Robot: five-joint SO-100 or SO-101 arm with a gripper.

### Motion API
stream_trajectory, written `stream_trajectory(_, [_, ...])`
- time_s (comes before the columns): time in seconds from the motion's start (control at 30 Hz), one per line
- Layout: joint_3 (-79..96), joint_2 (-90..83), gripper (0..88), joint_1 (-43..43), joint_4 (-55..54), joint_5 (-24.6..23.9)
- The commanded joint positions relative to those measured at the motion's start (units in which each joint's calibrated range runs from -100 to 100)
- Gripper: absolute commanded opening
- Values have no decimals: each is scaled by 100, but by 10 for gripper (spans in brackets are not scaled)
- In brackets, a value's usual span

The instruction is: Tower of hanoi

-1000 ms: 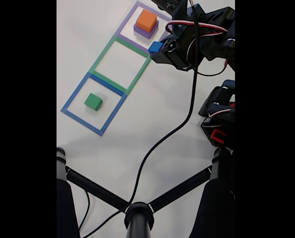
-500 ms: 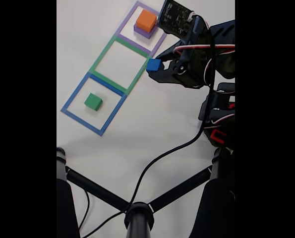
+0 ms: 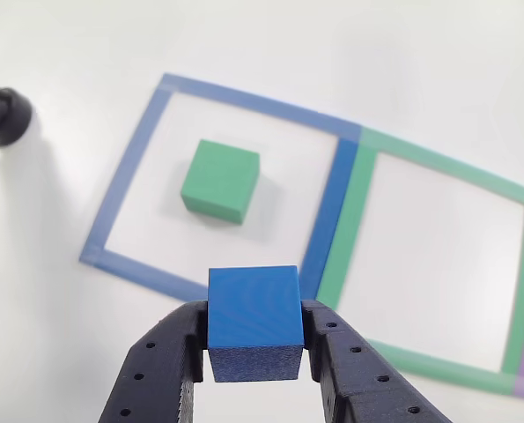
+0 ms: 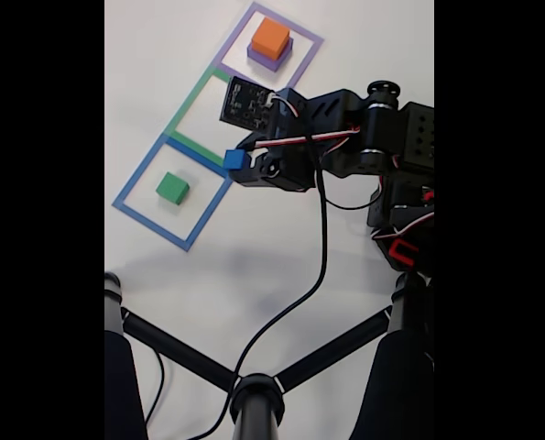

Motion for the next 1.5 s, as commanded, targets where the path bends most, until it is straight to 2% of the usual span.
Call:
stream_trajectory(0.0, [699,491,64,-52,-1946,79])
stream_trajectory(0.3, [1081,2141,67,-174,-4674,79])
stream_trajectory(0.8, [1244,4633,71,-266,-7952,79])
stream_trajectory(1.03, [1053,5403,75,-304,-8681,79])
stream_trajectory(1.47, [799,5996,81,-342,-9126,79])
